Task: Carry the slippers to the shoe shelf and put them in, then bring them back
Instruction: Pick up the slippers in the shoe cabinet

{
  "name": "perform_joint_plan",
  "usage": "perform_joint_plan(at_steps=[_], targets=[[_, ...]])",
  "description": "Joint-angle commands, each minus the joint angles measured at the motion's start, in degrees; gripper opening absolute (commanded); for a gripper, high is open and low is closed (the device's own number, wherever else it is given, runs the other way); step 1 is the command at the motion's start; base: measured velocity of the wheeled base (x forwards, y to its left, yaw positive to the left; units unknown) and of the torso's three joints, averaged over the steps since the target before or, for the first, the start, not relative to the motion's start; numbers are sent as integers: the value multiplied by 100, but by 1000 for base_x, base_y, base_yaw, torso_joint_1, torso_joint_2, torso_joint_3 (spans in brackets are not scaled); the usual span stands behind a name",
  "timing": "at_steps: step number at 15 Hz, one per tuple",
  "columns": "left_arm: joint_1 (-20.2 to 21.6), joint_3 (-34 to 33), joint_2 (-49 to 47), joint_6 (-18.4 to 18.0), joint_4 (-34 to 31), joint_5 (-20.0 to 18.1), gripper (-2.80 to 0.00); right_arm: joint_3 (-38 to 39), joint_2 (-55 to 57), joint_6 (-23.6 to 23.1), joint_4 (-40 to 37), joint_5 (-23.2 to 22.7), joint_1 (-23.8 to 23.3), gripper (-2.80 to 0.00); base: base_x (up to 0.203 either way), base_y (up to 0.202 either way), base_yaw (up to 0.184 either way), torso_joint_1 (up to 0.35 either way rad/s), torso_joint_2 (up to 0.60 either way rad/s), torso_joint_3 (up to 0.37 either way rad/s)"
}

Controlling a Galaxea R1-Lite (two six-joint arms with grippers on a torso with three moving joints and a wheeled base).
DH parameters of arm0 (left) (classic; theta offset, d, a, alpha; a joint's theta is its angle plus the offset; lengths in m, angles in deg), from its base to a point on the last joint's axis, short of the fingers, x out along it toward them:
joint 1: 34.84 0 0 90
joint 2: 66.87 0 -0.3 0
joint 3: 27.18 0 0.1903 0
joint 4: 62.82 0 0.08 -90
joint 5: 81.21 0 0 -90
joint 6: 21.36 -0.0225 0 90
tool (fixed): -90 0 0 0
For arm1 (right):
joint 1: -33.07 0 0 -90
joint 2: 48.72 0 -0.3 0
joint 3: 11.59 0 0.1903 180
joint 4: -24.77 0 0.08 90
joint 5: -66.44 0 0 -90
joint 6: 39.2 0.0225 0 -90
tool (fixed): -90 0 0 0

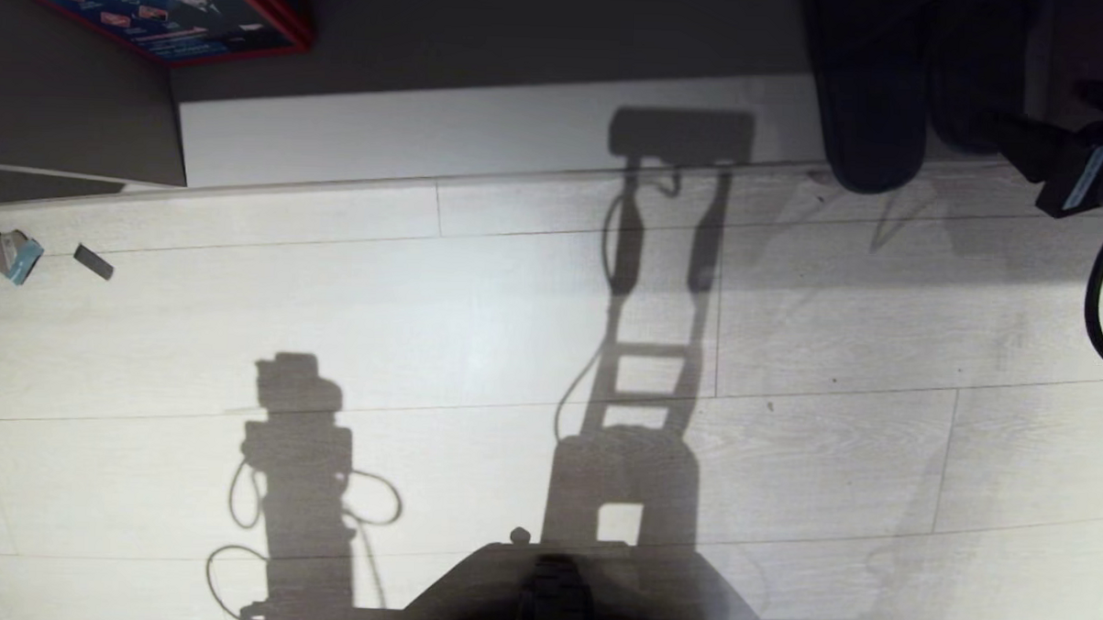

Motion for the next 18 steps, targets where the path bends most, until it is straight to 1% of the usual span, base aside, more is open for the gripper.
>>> perform_joint_plan(at_steps=[1,5,7,10,16,18], targets=[[0,0,-5,2,4,1,-280,-470,503,8,26,-22,4,0,0,0,0,0,0,0],[0,0,-5,2,4,1,-280,-1176,997,116,111,-127,55,0,0,0,0,0,0,0],[0,0,-5,2,4,1,-280,-1341,1275,293,660,-218,125,0,0,0,0,0,0,0],[0,0,-5,2,4,1,-280,-1676,1676,321,1091,-254,136,0,0,0,0,0,0,0],[0,0,-5,2,4,1,-280,-2504,2411,340,1604,-233,136,0,0,0,0,0,0,0],[0,0,-5,2,4,1,-280,-2870,2661,458,1700,-236,145,0,0,0,0,0,0,0]])
